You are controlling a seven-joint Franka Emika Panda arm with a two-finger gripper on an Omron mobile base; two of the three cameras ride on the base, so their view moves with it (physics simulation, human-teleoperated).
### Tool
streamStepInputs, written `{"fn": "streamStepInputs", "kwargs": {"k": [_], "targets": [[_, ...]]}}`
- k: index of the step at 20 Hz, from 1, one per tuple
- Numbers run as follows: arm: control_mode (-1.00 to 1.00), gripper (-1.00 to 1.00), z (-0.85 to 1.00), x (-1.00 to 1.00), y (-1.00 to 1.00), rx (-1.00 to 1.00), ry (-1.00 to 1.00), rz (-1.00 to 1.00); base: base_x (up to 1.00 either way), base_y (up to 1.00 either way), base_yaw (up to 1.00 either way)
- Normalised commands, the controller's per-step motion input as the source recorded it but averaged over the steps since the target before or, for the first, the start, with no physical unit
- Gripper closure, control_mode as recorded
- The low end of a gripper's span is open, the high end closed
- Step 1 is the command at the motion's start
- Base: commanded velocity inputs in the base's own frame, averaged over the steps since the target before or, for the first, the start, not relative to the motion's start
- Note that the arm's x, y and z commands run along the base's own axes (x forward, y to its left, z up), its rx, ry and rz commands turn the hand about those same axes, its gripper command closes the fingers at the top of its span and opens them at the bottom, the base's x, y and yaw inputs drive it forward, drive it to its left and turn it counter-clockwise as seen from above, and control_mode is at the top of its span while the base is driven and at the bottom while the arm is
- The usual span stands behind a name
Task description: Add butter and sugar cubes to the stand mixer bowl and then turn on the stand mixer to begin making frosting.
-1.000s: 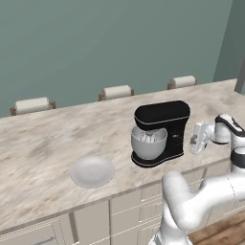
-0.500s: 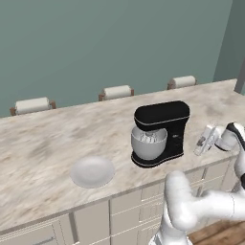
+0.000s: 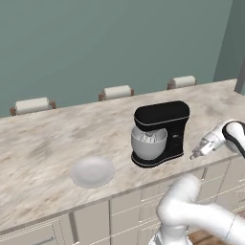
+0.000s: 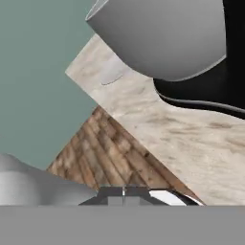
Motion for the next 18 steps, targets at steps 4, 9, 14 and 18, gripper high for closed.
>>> {"fn": "streamStepInputs", "kwargs": {"k": [4,9,14,18], "targets": [[-1.00,1.00,-0.03,-0.40,0.27,-0.12,-0.69,-0.41,0.00,0.00,0.00],[-1.00,1.00,0.00,-0.06,-0.10,-0.16,-0.81,-0.29,0.00,0.00,0.00],[-1.00,1.00,0.20,-0.06,-0.33,-0.12,-0.69,-0.15,0.00,0.00,0.00],[-1.00,1.00,0.65,-0.26,-0.33,-0.03,-0.40,-0.01,0.00,0.00,0.00]]}}
